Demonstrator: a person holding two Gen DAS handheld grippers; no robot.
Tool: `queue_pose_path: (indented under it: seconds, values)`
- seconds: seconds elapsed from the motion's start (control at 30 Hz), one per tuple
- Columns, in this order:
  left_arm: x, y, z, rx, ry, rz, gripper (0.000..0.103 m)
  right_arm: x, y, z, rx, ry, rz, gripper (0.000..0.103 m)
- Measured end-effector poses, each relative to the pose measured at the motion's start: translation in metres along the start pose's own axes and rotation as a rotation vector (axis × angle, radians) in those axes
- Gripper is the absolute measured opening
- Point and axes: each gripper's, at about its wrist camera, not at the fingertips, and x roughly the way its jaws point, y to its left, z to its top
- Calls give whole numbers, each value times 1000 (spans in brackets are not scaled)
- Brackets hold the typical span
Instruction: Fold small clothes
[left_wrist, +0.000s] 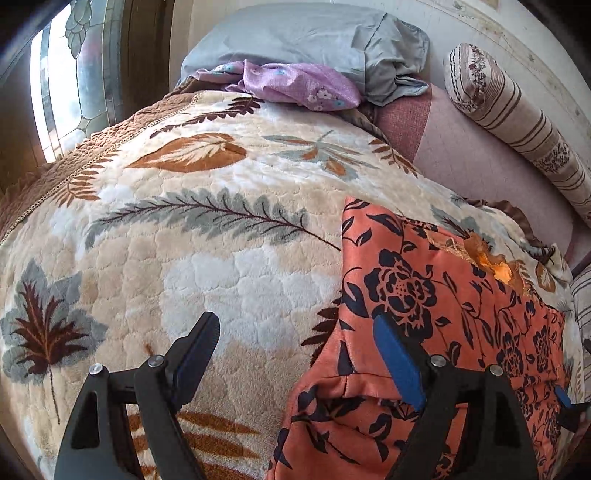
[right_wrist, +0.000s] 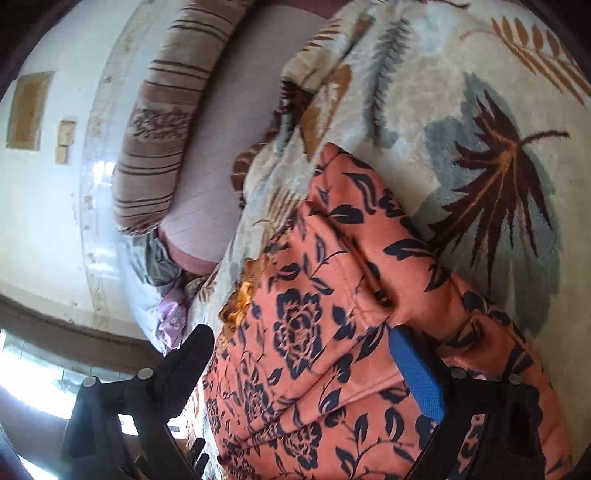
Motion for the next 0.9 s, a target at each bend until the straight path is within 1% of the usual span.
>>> queue_pose_path:
  seconds: [0.03, 0.07, 0.1, 0.17, 0.2, 0.23, 0.27, 0.3, 0.33, 0.4, 0.47, 0.5, 0.53, 0.57, 0.6, 0.63, 0.67, 0.7, 0.73, 0.77, 0.8, 0.83, 0.87, 0.9]
  values:
    - [7, 0, -2, 3, 17, 0, 86, 4, 0, 1, 10, -4, 0, 94]
    - [14, 1, -4, 3, 38, -1, 86, 6, 4, 1, -3, -11, -7, 94]
    - [19, 2, -7, 5, 42, 2, 86, 10, 9, 0, -21, -10, -13, 94]
    - [20, 1, -10, 23, 17, 9, 89, 18, 15, 2, -37, 1, -38, 93]
    - [21, -1, -10, 33, 16, 14, 90, 21, 15, 3, -48, 1, -67, 85]
    - [21, -1, -11, 37, 14, 12, 91, 24, 16, 3, -59, 4, -94, 59]
    - [22, -1, -12, 37, 10, 7, 92, 28, 14, 5, -59, 14, -126, 39]
    - [22, 0, -13, 33, 5, 0, 92, 30, 12, 6, -54, 16, -163, 10]
    - [21, 2, -14, 28, 2, -10, 92, 28, 13, 6, -65, 7, -182, 8]
    - [21, 4, -14, 15, -4, -28, 92, 15, 30, 0, -144, -25, -182, 6]
    - [21, 5, -14, 12, -9, -35, 92, -10, 58, -16, -281, -78, -160, 6]
    - [21, 5, -14, 12, -9, -36, 93, -22, 66, -25, -327, -106, -153, 6]
    - [21, 4, -15, 14, -10, -35, 93, -28, 67, -33, -353, -119, -166, 6]
    - [21, 4, -15, 18, -10, -31, 93, -25, 62, -39, -376, -109, -210, 6]
    - [22, 2, -15, 23, -9, -27, 94, -13, 52, -40, -396, -73, -282, 7]
    - [23, 2, -15, 27, -7, -23, 94, 3, 34, -40, -386, -20, -352, 9]
    - [23, 2, -15, 27, -6, -23, 94, 17, 15, -38, -342, 42, -362, 12]
    - [22, 3, -14, 24, -7, -29, 94, 12, 8, -35, -329, 16, -297, 11]
    - [22, 4, -15, 18, -9, -37, 94, 5, 9, -34, -337, -5, -277, 12]
    - [22, 5, -15, 12, -10, -44, 94, 2, 12, -33, -342, -7, -290, 13]
    - [22, 5, -14, 12, -8, -44, 94, -1, 16, -33, -354, -6, -300, 20]
    - [23, 4, -14, 17, -2, -38, 94, -3, 21, -33, -377, -8, -299, 32]
    - [22, 2, -12, 26, 9, -30, 94, -8, 24, -33, -395, -15, -300, 41]
    - [21, -1, -8, 44, 40, -24, 94, -14, 26, -32, -405, -31, -295, 67]
